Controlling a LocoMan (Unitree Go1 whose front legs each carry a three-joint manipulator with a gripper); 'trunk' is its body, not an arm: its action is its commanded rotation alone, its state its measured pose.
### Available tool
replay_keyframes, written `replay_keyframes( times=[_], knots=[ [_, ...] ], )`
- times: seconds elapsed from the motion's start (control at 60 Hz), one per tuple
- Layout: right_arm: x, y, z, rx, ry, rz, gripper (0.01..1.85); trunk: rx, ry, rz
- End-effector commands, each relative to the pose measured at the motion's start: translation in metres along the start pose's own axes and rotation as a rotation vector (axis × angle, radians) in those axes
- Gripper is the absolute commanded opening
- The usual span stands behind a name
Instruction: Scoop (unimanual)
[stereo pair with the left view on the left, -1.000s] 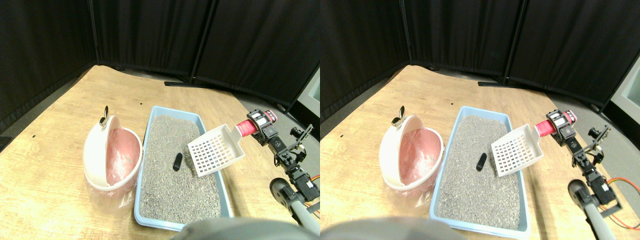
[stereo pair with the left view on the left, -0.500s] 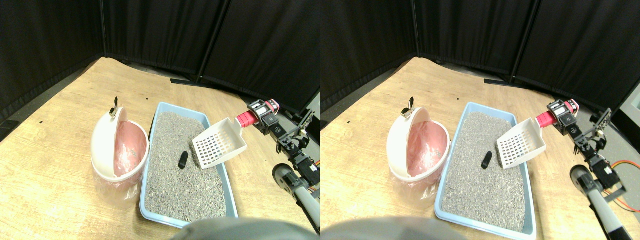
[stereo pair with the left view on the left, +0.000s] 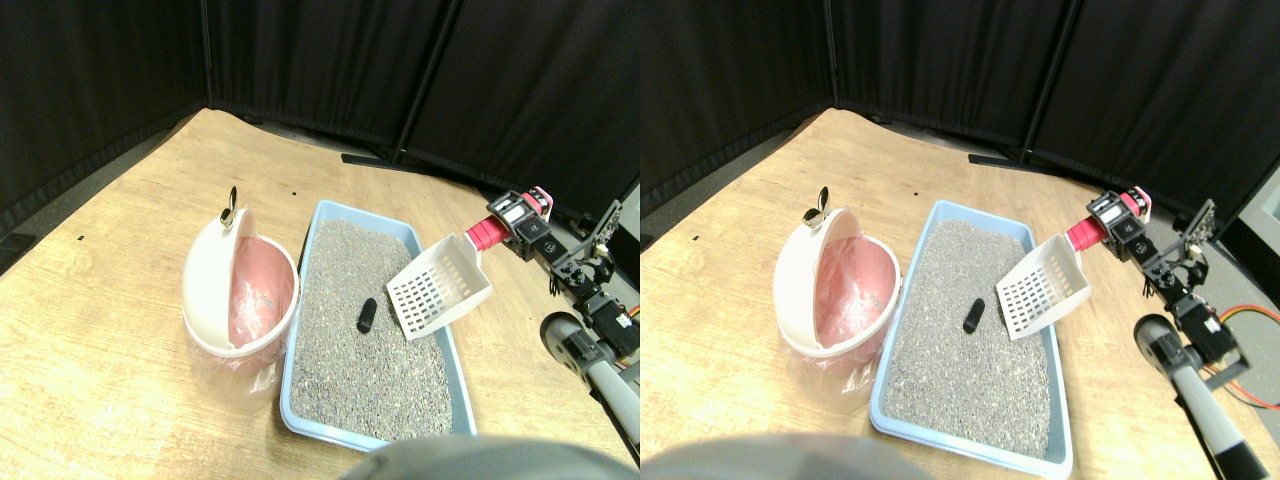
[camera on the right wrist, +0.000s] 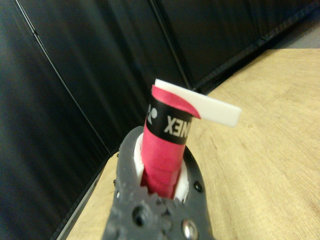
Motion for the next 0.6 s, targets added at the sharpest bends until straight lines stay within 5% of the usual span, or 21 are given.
replay_keyframes(
  times=[0.017,0.6],
  knots=[
    [0.003,-0.002,0.013,0.002,-0.058,-0.006,0.06,-0.016,0.021,0.012],
    [0.012,0.03,-0.005,-0.018,0.068,0.043,0.06,-0.033,0.043,0.036]
  ],
)
